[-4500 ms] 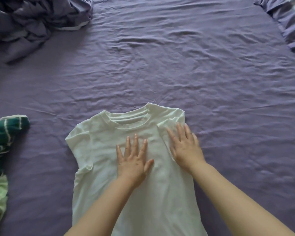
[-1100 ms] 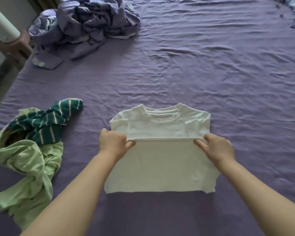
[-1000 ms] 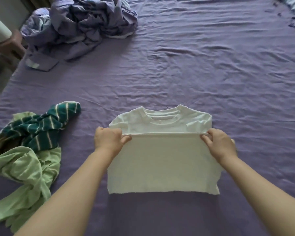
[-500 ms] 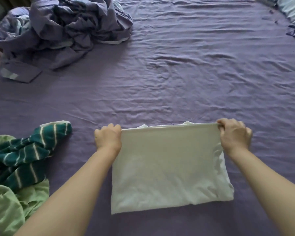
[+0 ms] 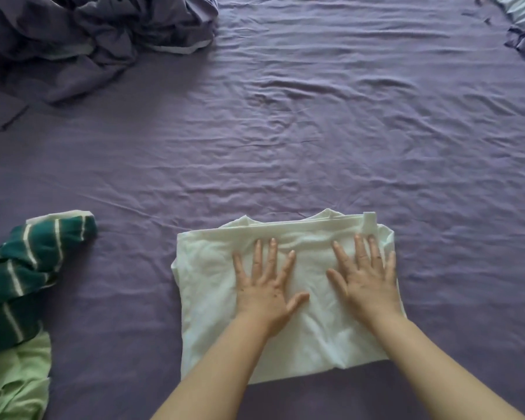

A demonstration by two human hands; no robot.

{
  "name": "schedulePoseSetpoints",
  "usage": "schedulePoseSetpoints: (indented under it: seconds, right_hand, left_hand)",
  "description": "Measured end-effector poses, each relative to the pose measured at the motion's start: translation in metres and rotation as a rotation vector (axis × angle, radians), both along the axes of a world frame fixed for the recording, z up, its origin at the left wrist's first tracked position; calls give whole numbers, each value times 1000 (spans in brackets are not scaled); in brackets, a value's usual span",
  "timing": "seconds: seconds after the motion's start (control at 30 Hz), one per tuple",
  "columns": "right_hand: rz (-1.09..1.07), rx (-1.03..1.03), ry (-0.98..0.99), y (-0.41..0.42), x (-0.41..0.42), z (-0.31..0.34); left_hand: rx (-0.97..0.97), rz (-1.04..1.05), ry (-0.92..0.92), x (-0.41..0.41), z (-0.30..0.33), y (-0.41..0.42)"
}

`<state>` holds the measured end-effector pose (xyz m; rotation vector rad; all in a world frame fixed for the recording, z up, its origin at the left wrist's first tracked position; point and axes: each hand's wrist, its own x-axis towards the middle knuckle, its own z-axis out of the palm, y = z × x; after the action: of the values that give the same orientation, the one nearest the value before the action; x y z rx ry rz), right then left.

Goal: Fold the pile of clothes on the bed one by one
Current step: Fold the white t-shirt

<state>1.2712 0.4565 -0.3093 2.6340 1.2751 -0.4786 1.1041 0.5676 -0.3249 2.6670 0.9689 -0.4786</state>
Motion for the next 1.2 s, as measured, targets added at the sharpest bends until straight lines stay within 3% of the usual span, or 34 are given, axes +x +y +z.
schedulePoseSetpoints:
  seconds: [0.13, 0.3, 0.4, 0.5, 0.67, 0.9, 1.0, 1.1, 1.2]
  right_hand:
    - [8, 4, 105, -3, 21, 3]
    - [-132, 349, 247, -39, 13, 27]
    - [-208, 434, 321, -70, 5, 33]
    - [-281, 495, 354, -88, -2, 37]
    - [-508, 522, 335, -112, -19, 42]
    - [-481, 586, 335, -143, -26, 45]
    - [-446, 665, 346, -145, -12, 54]
    - [-396, 585, 263, -151, 6, 56]
    - [-338, 291, 216, -160, 17, 49]
  left_hand:
    - [-74, 50, 107, 12, -2, 9]
    - [-130, 74, 175, 21, 11, 10]
    - [-107, 111, 207, 27, 23, 3]
    - [-60, 97, 106, 30, 31, -27]
    - [-183, -60, -129, 30, 34, -113]
    - [-188, 22, -13, 33, 34, -166]
    - [-219, 76, -60, 36, 40, -169]
    - [-251, 48, -70, 38, 42, -172]
    - [-220, -54, 85, 38, 40, -174]
